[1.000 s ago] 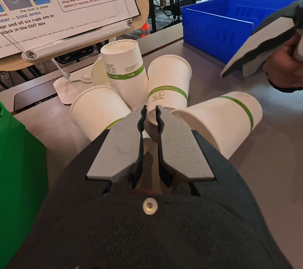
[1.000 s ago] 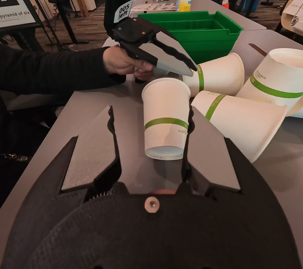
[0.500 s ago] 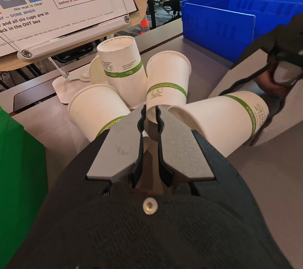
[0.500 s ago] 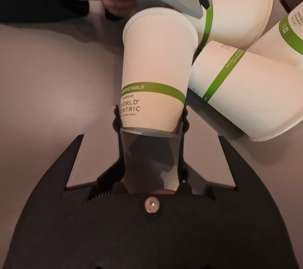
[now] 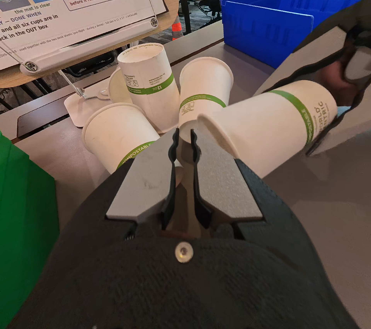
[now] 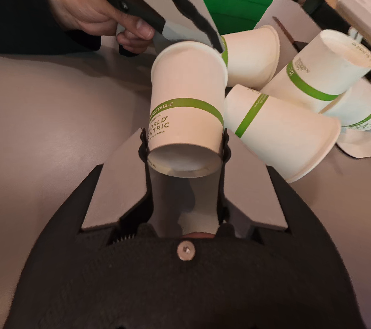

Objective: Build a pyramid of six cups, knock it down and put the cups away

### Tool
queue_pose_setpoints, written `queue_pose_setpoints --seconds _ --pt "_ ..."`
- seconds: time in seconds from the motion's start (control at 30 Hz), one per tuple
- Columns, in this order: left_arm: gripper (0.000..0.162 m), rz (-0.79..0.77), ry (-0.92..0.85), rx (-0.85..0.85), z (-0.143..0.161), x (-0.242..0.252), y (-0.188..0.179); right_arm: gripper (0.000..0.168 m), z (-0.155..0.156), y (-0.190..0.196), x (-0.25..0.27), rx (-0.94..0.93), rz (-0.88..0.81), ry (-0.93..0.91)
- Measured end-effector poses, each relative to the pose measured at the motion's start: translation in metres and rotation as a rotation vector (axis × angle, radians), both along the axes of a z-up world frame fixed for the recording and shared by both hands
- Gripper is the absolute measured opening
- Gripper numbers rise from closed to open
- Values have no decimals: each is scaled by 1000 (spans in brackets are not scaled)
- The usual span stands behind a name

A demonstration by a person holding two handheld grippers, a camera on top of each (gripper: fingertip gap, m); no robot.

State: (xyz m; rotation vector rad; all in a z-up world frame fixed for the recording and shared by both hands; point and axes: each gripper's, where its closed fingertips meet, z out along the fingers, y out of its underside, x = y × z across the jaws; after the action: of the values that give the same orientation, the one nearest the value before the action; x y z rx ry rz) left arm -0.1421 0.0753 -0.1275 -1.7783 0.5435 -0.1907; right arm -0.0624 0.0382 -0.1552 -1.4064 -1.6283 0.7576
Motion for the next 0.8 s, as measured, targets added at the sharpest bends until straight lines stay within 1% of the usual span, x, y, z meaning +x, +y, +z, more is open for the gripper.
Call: queue_pose_setpoints --seconds 0.03,0.27,0.63,0.8 --pt "9 -1 0 0 0 0 0 73 5 2 0 10 -10 21" --pt "9 -4 14 -4 -3 1 0 73 45 5 5 -20 -27 203" --pt "8 -3 15 -2 -3 1 0 73 91 15 21 -141 -56 450" --pt "8 -2 15 -3 -3 1 0 73 104 17 27 -183 -52 525"
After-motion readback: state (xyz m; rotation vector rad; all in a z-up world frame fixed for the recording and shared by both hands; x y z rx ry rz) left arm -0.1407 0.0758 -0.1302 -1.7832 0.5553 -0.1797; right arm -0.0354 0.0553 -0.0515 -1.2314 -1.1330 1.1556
